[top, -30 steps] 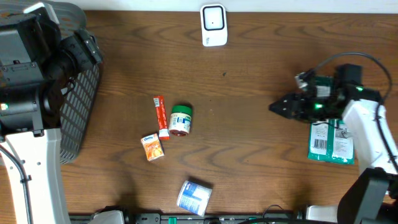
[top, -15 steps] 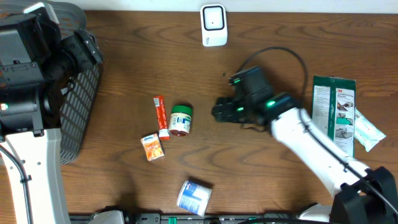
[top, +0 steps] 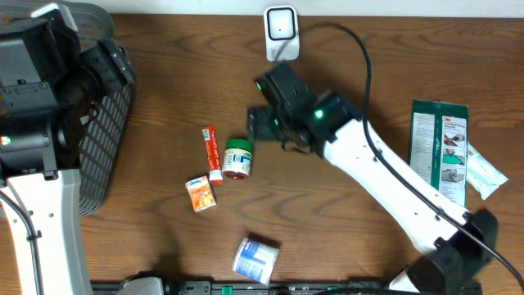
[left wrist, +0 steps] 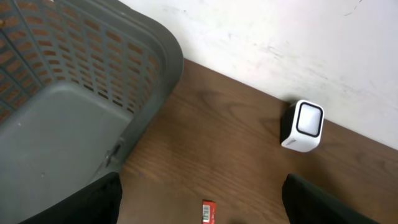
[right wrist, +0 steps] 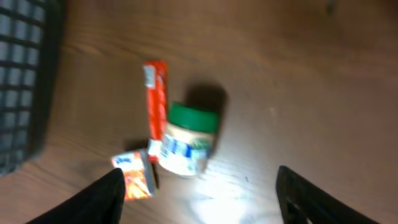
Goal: Scan the item barcode
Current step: 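Reach the right gripper to the green-lidded jar and grasp it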
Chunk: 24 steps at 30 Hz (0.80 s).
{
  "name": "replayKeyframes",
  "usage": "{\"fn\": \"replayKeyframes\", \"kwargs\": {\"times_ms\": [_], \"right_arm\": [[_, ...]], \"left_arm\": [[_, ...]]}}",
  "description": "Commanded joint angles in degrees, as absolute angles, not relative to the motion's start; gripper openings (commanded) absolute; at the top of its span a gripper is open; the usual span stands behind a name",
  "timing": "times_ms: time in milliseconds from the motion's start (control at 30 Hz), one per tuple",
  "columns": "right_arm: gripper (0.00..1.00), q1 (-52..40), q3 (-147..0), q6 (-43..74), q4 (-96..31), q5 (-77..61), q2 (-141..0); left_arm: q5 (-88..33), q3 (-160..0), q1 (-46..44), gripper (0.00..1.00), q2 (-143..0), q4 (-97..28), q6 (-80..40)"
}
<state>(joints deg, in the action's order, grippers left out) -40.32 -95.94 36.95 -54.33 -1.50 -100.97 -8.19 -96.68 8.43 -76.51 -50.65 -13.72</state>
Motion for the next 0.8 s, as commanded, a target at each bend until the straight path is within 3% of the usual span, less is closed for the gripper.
{"fn": "replayKeyframes", "kwargs": {"times_ms": [0,167,767], "right_arm": [[0.83,-40.60,-100.20,34.63,-54.17,-2.76,-107.83],[0.99,-39.83,-100.36,35.48,-50.85,-10.50,-115.63],[0.99,-42.52,-100.29,47.37,-46.70,-6.17,-126.58]], "left_arm": [[-7.88,-96.84,8.62,0.83,-76.84,-50.59,-13.85],[-7.88,-96.84,8.62,0.83,-76.84,-50.59,-13.85],[-7.88,-96.84,8.62,0.83,-76.84,-50.59,-13.85]]}}
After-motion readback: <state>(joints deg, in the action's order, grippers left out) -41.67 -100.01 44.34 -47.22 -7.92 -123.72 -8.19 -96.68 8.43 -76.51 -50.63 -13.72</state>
